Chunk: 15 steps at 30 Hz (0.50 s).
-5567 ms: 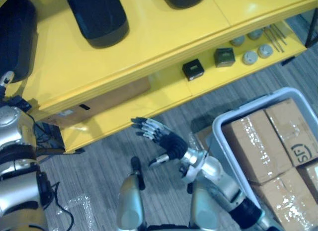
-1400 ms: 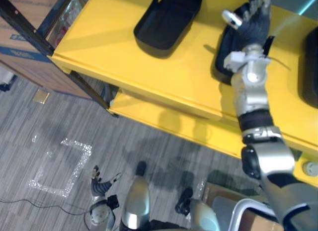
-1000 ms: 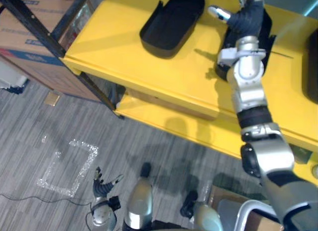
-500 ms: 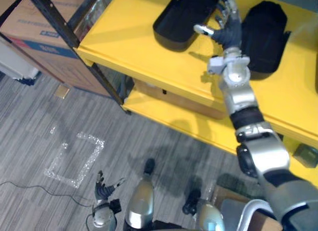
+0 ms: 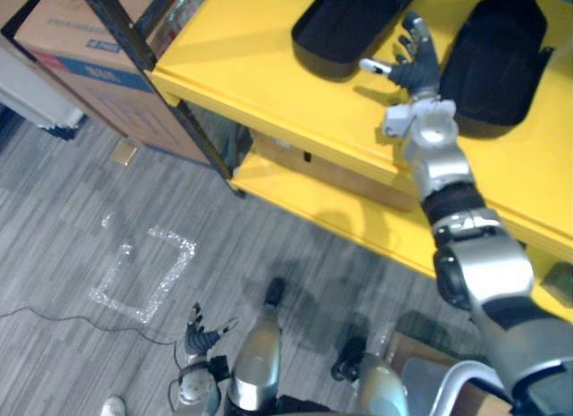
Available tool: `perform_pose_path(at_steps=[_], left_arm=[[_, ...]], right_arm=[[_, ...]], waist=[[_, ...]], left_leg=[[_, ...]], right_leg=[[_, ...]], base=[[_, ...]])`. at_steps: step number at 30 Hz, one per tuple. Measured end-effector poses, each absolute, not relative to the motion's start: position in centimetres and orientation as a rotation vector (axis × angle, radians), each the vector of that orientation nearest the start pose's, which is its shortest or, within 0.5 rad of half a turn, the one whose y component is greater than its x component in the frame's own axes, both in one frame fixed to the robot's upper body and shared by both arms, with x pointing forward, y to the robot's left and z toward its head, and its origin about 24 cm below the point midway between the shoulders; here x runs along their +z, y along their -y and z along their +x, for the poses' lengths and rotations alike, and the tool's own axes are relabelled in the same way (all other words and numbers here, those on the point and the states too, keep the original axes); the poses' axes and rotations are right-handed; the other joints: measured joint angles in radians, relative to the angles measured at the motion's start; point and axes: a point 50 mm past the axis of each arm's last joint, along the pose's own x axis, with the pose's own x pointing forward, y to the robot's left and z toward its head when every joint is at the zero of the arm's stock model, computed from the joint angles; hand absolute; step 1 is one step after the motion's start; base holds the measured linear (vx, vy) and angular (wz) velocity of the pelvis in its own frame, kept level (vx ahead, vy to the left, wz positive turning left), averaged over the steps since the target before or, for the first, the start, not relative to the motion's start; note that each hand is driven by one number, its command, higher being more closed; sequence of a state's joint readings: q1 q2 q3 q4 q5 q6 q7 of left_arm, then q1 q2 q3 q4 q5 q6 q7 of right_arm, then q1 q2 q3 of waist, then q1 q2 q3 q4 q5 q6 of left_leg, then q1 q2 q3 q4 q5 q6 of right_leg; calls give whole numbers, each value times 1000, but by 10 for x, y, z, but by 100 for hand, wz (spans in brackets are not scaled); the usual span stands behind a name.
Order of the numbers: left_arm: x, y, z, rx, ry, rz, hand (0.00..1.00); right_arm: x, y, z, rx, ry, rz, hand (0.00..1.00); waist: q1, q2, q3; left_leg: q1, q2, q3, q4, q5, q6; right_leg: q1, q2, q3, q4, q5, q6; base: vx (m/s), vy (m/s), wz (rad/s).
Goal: Walk over and take plastic housings, then place them on the shelf
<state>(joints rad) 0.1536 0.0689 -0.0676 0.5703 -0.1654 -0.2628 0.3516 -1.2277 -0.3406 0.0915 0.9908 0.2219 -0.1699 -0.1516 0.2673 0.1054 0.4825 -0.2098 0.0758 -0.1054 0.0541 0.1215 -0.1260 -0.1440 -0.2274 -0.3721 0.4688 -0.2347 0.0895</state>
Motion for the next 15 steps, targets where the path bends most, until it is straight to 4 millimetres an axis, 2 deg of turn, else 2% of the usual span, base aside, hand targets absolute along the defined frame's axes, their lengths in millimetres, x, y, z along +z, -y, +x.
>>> perform_pose_path(at_steps=[5, 15], left_arm=[[-91, -178, 169, 392, -484, -22, 0], [-91, -176, 169, 398, -486, -19, 0]], right_arm=[[271, 171, 418, -116, 428, -140, 0], [275, 174, 417, -116, 454, -160, 0]], waist=[[9, 17, 3], [21, 21, 3]], left_leg=[[-21, 1, -1, 23, 1, -2], [-39, -2, -7, 27, 0, 1]], right_leg=[[-18, -1, 2, 18, -6, -5], [-50, -16, 2, 55, -29, -8]], base=[[0, 0, 0], [-23, -5, 2]])
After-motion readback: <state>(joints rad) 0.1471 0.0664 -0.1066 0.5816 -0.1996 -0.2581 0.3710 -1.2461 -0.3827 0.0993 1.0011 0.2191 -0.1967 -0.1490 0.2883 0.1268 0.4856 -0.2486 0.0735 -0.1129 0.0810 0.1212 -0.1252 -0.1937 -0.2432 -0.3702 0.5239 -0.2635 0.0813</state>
